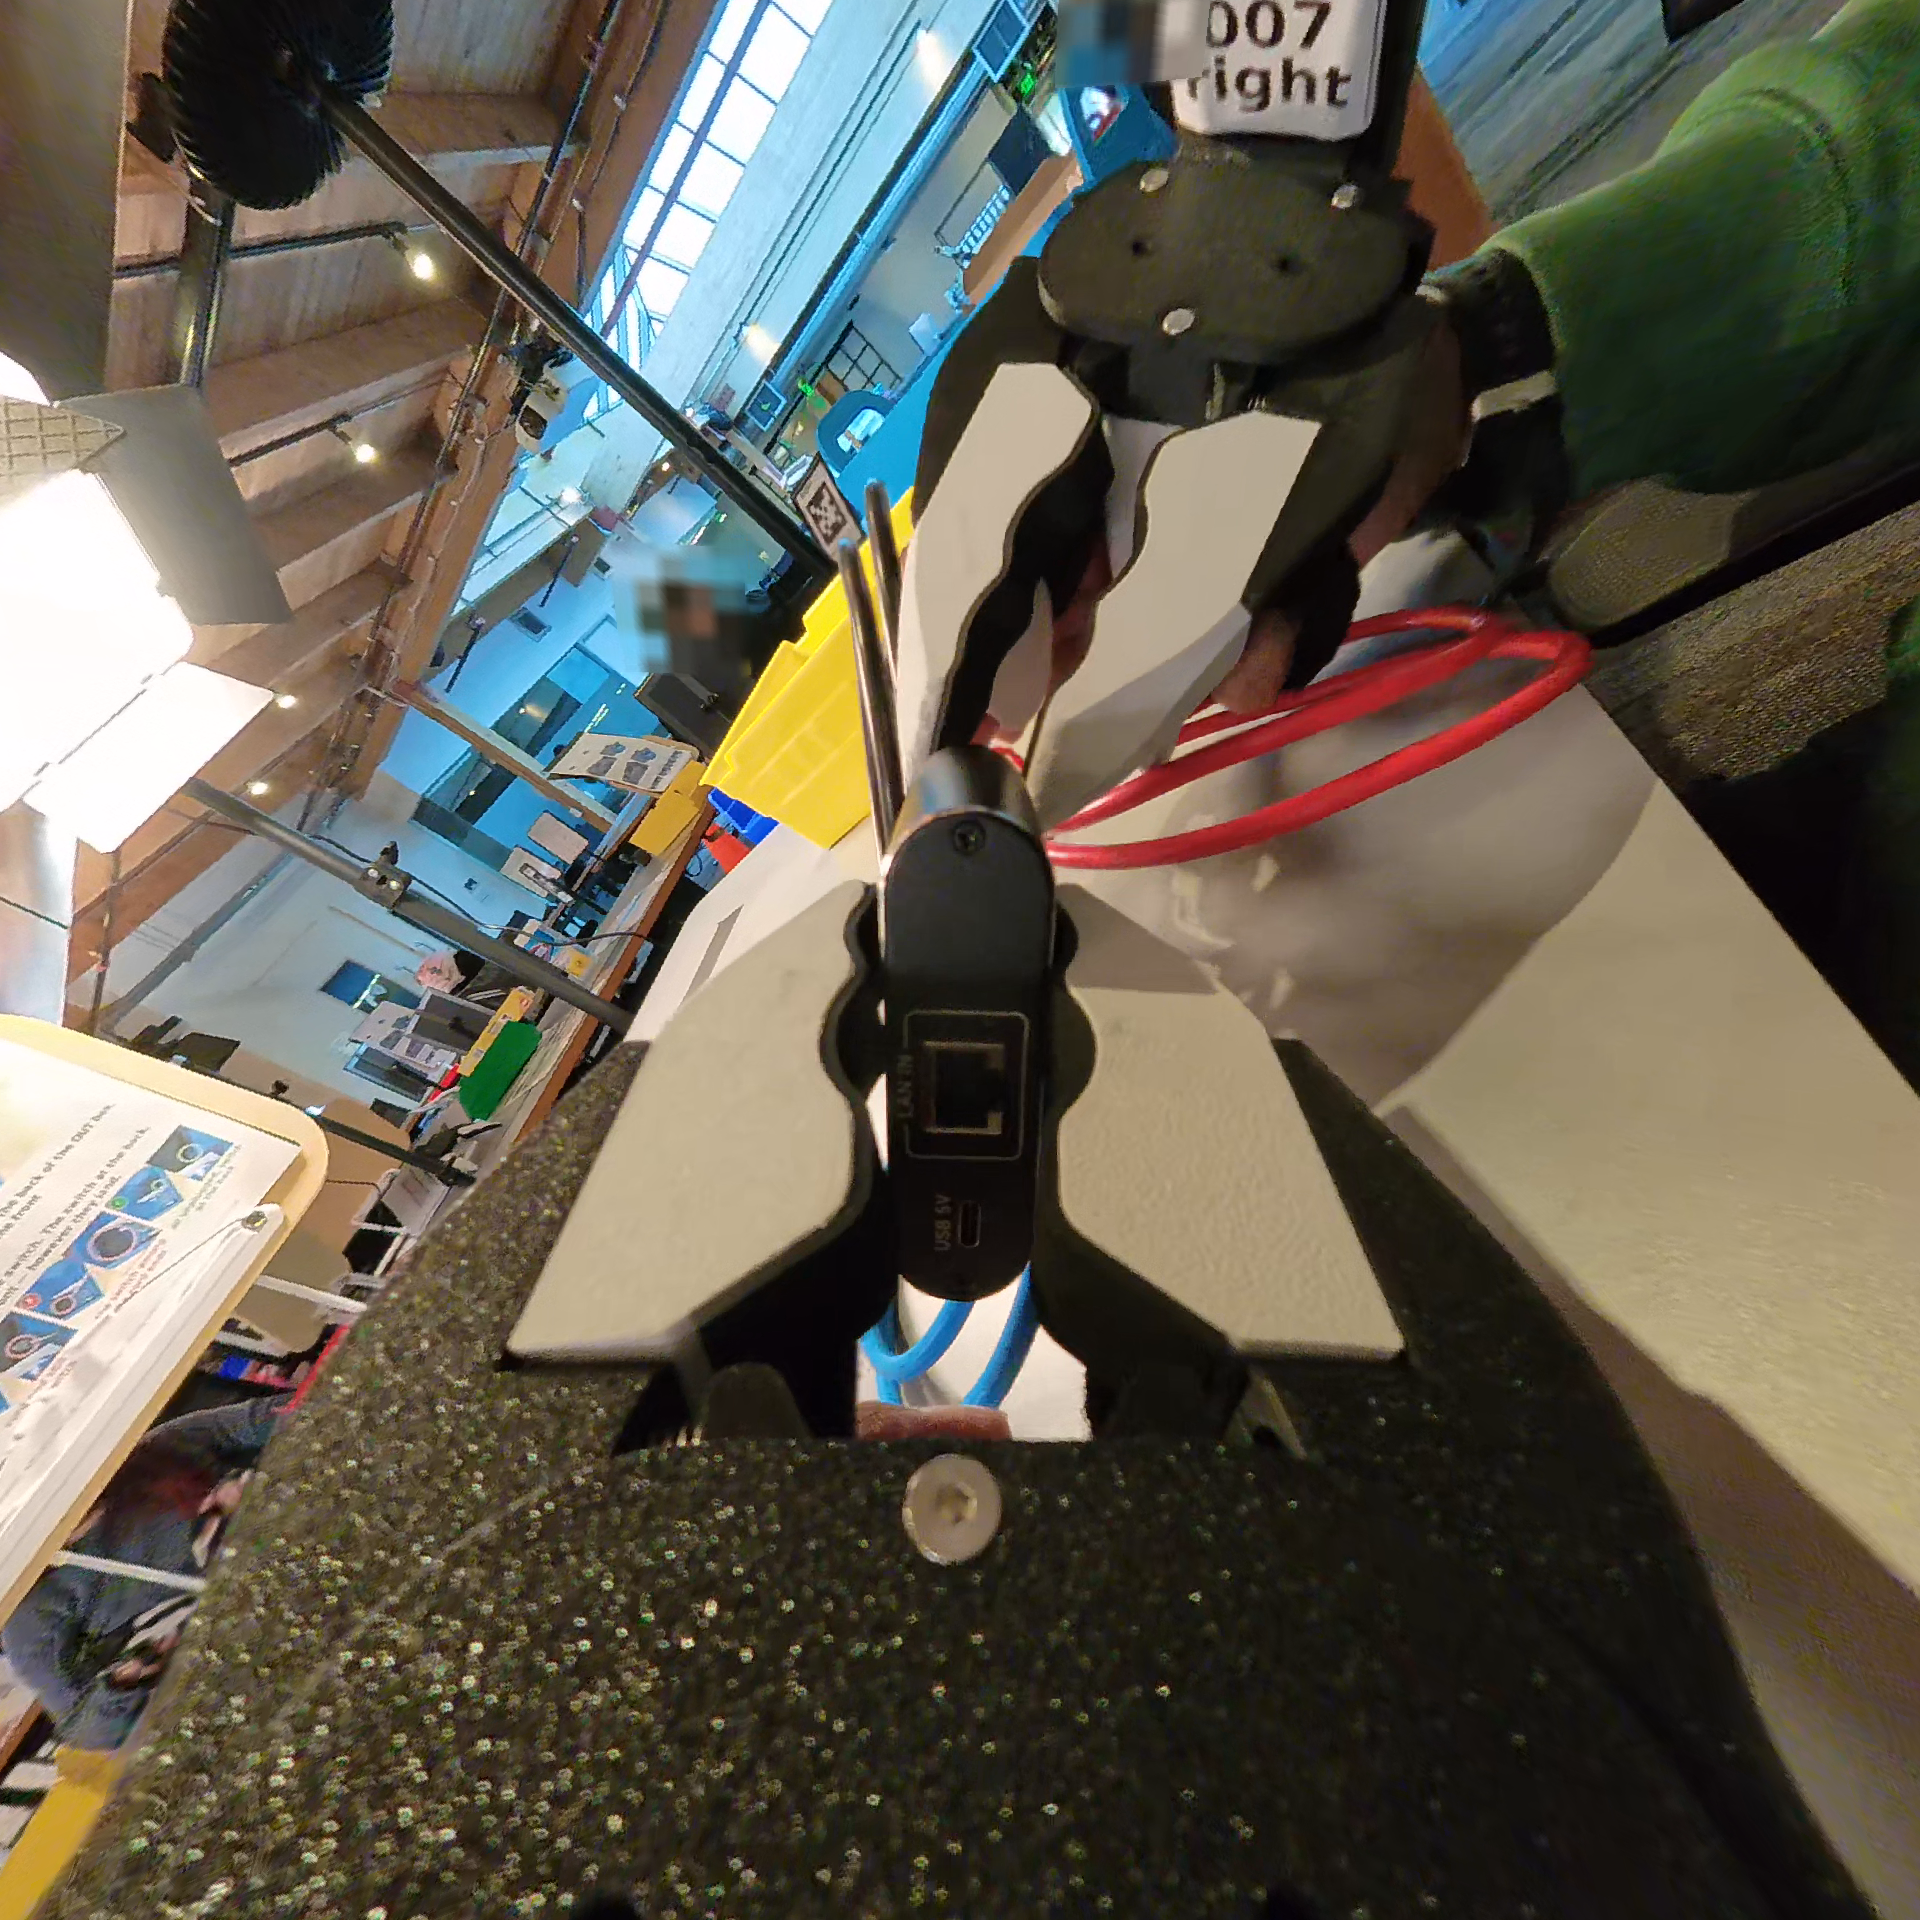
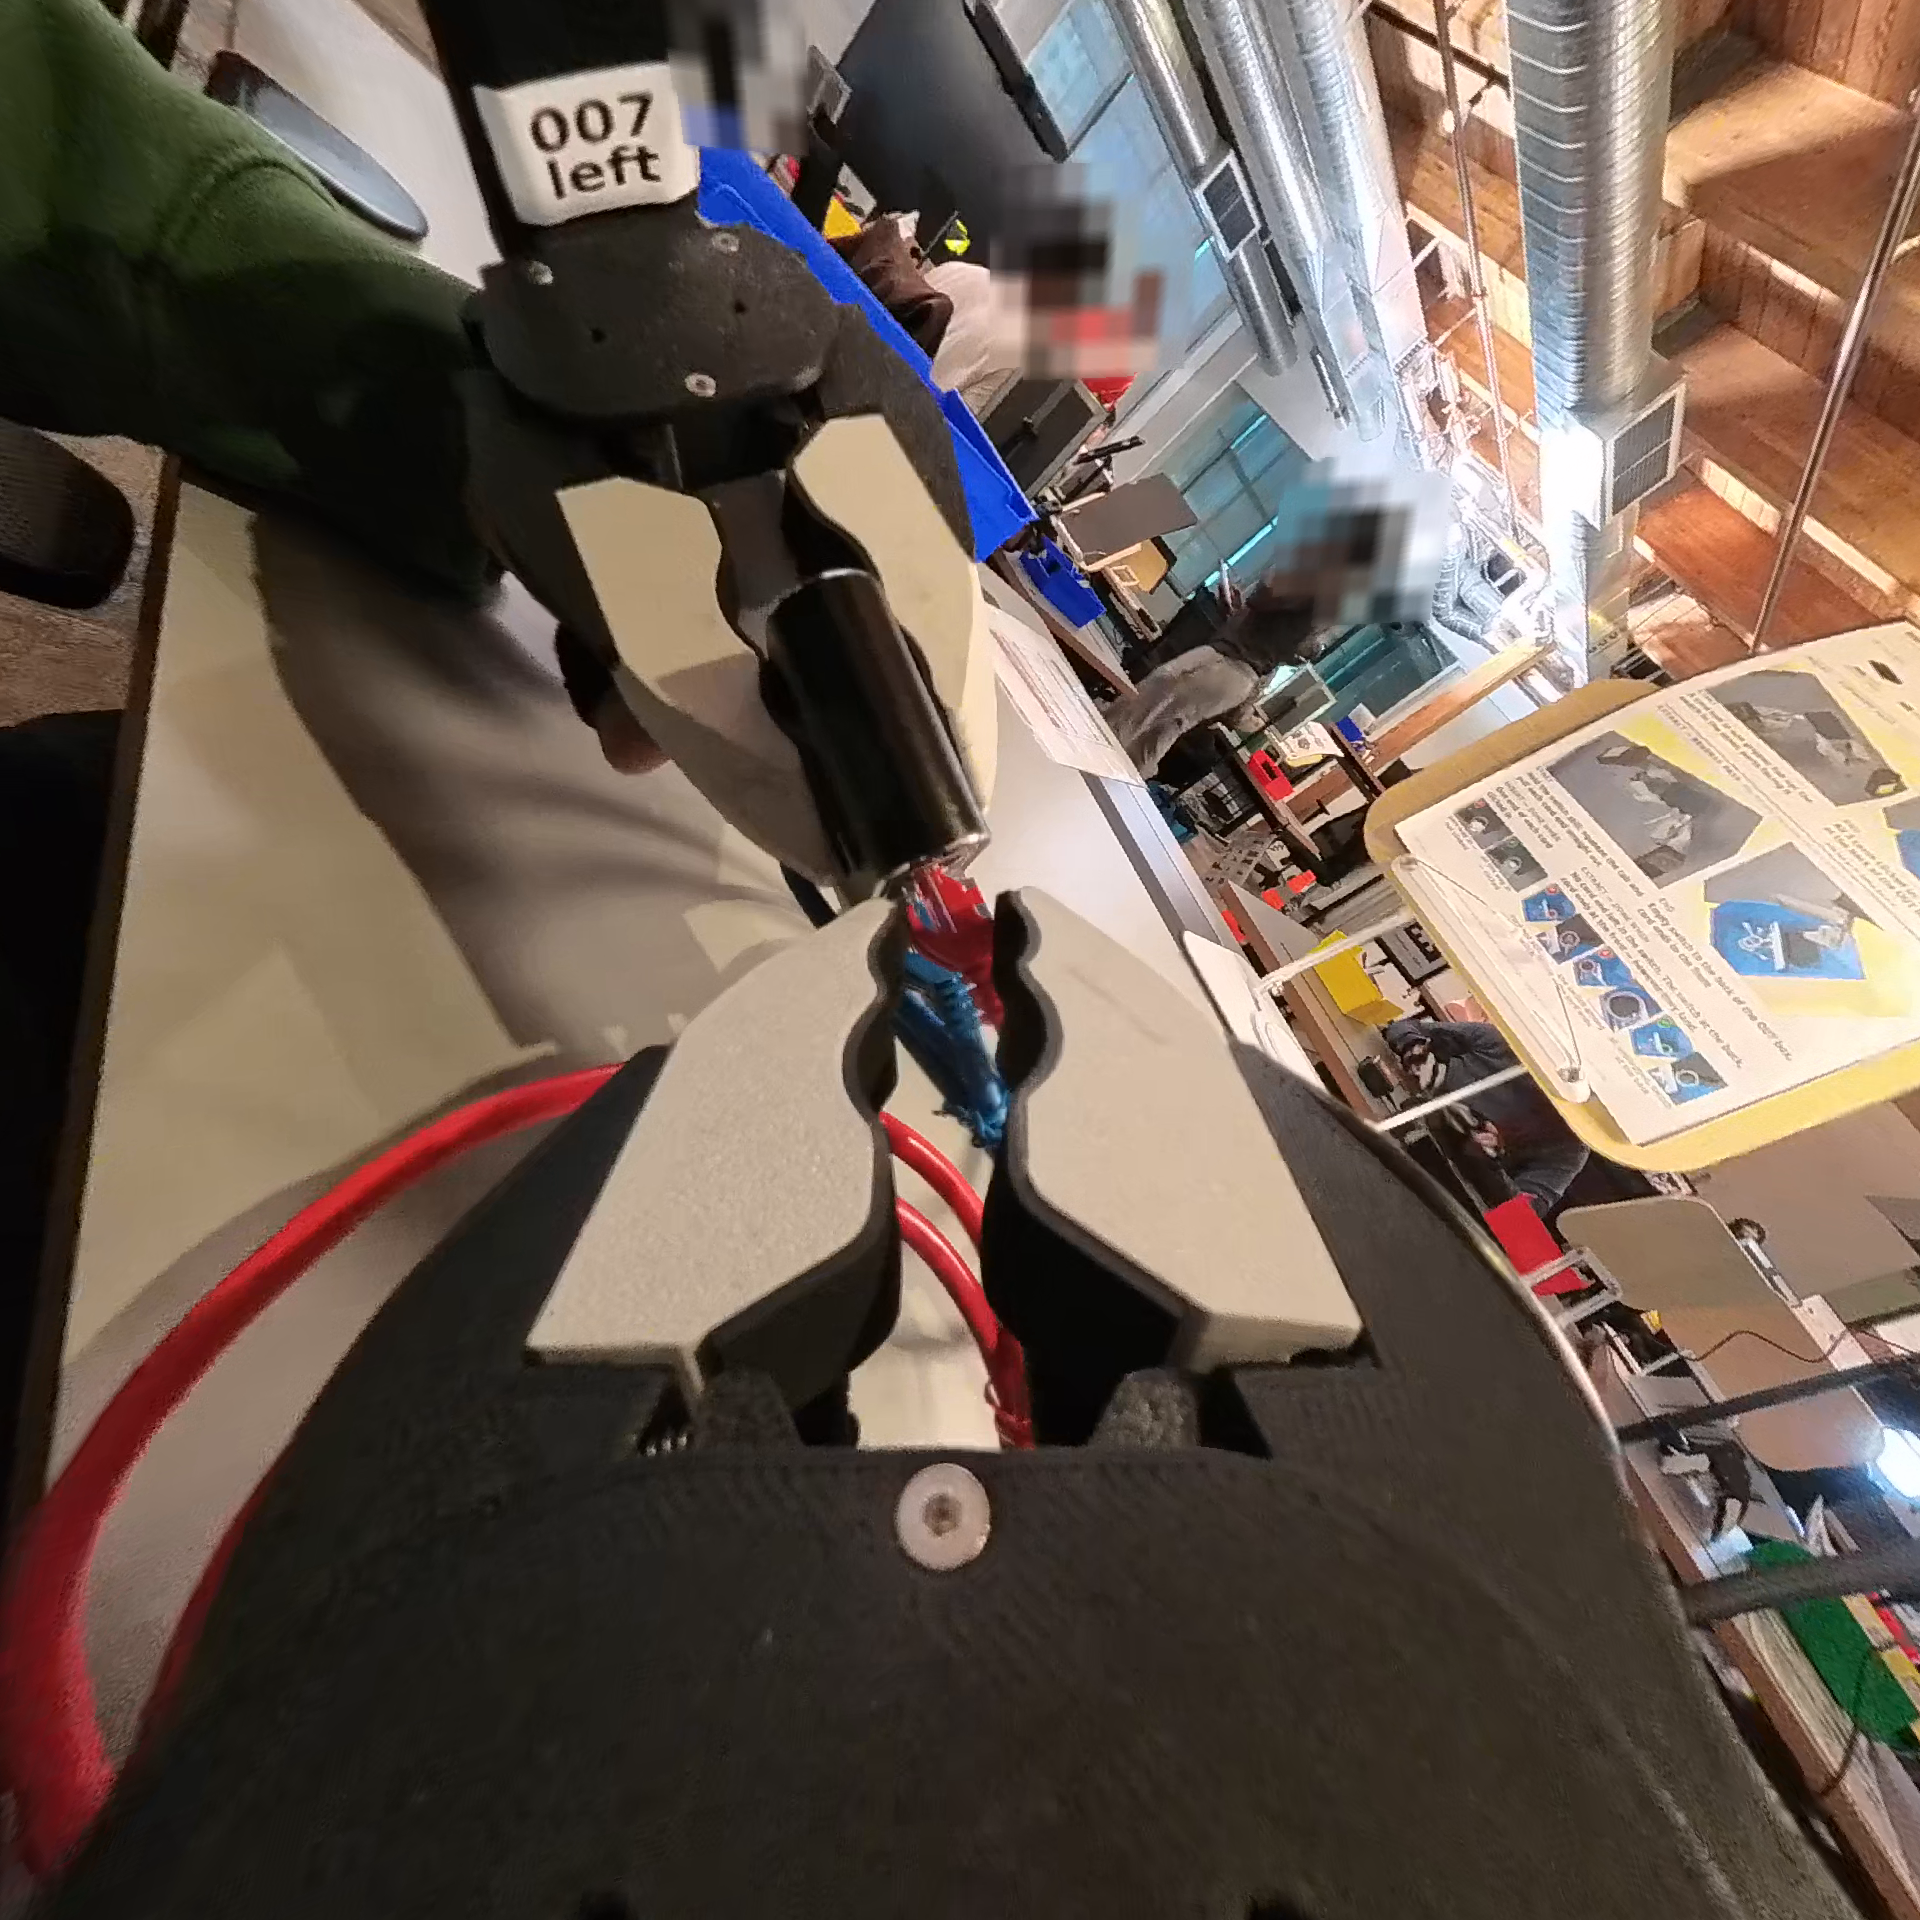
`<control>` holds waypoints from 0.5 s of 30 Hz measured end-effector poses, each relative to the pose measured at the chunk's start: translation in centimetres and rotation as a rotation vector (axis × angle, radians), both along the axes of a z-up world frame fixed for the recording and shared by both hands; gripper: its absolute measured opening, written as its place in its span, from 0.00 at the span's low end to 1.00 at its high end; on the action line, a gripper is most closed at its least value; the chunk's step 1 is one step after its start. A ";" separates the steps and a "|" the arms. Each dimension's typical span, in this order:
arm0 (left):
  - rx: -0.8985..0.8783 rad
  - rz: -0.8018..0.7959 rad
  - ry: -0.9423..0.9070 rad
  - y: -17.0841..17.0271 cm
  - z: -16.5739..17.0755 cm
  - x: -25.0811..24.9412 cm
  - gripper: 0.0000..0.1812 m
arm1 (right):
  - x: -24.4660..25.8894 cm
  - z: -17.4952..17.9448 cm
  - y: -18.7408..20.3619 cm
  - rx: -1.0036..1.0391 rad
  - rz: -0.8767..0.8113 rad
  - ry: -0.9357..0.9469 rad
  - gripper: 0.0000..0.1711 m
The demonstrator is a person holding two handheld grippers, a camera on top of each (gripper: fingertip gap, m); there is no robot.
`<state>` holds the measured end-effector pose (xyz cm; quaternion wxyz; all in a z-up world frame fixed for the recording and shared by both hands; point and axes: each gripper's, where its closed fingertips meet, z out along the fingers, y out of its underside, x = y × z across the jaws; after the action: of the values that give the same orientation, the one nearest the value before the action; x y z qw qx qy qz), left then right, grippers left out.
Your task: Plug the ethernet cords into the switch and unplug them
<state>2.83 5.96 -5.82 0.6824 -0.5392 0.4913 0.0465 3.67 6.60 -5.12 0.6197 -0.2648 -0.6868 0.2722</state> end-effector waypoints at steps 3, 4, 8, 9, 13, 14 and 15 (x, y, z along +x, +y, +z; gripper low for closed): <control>0.013 0.021 -0.004 0.2 0.2 -0.2 0.16 | -0.2 0.3 0.2 0.018 -0.048 0.028 0.09; 0.018 0.025 -0.010 0.2 0.3 -0.3 0.16 | -0.3 0.5 0.3 0.019 -0.061 0.035 0.09; 0.023 0.043 -0.030 0.4 0.5 -0.5 0.16 | -0.5 0.8 0.5 0.024 -0.119 0.055 0.08; 0.023 0.047 -0.027 0.4 0.4 -0.5 0.16 | -0.5 0.8 0.6 0.025 -0.130 0.055 0.08; 0.017 0.061 -0.006 0.6 0.1 -0.7 0.16 | -0.7 0.4 0.9 0.008 -0.148 0.034 0.08; 0.013 0.052 -0.009 0.5 0.1 -0.6 0.16 | -0.7 0.3 0.8 0.004 -0.135 0.028 0.08; 0.009 0.041 -0.017 0.4 0.2 -0.5 0.16 | -0.6 0.4 0.7 -0.012 -0.116 0.026 0.08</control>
<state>2.32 6.37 -5.60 0.6877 -0.5466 0.4743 0.0582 3.08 7.27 -4.74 0.6417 -0.3043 -0.6606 0.2434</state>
